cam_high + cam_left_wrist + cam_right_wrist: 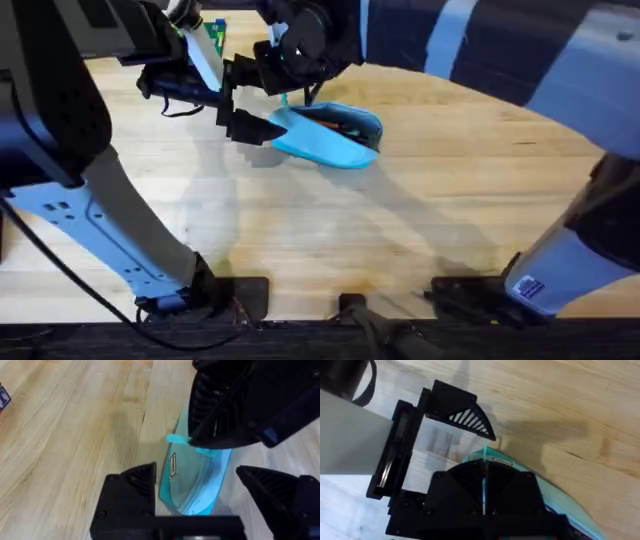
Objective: Unzip the bag, pick up the pens from the table one at a time and place them inside, then zip the bag closed.
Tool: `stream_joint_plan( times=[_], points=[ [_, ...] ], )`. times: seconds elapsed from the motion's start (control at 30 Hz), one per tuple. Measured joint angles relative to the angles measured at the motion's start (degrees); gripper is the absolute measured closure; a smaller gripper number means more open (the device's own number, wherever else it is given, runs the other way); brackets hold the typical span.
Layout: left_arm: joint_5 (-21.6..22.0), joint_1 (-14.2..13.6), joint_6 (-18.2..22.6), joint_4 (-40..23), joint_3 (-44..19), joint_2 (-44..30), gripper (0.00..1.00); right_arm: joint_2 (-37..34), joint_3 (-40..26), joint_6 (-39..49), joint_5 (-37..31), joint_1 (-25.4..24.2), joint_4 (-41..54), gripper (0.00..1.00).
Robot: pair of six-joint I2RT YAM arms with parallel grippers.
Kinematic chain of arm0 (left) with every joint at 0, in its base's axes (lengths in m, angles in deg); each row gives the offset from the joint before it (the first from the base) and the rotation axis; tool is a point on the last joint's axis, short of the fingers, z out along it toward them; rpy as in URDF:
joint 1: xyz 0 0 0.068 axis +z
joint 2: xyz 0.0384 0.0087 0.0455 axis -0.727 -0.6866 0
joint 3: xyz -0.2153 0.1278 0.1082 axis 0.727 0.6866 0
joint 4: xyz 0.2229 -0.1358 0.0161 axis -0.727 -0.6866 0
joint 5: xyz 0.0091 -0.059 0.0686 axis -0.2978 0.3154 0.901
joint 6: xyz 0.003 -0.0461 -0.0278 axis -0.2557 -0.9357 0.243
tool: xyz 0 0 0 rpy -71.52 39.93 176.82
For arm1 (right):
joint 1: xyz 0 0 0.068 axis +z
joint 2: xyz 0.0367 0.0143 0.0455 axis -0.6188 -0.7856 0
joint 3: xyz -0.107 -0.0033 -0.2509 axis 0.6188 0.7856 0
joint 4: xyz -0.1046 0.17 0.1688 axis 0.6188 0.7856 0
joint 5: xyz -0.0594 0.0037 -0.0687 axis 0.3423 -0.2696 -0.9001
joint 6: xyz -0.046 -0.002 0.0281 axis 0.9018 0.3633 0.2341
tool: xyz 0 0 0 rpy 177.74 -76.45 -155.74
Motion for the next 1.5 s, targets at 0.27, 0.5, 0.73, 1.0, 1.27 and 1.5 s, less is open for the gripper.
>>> stream_joint_plan(
  times=[0.27,0.5,0.73,1.0,1.27,1.5],
  points=[
    [0.0,0.0,-0.1,0.0,0.0,0.0,0.083,0.0,0.0,0.0,0.0,0.0,0.0,0.972],
    [0.2,0.0,-0.2,0.0,0.0,0.0,0.776,0.0,0.0,0.0,0.0,0.0,0.0,0.972],
    [0.5,0.0,0.0,-0.2,0.0,0.0,0.955,0.0,0.0,0.0,0.0,0.0,0.0,0.972],
    [0.6,0.0,0.0,-0.2,0.0,0.0,0.96,0.0,0.0,0.3,0.0,-0.2,0.6,0.972],
    [0.6,0.0,0.0,-0.2,0.0,0.0,0.96,0.0,0.0,1.4,-0.2,-2.5,6.2,0.972],
    [0.3,-0.2,0.0,0.0,0.0,0.0,0.96,0.0,0.0,1.5,1.9,-5.9,10.2,0.971]
  ],
)
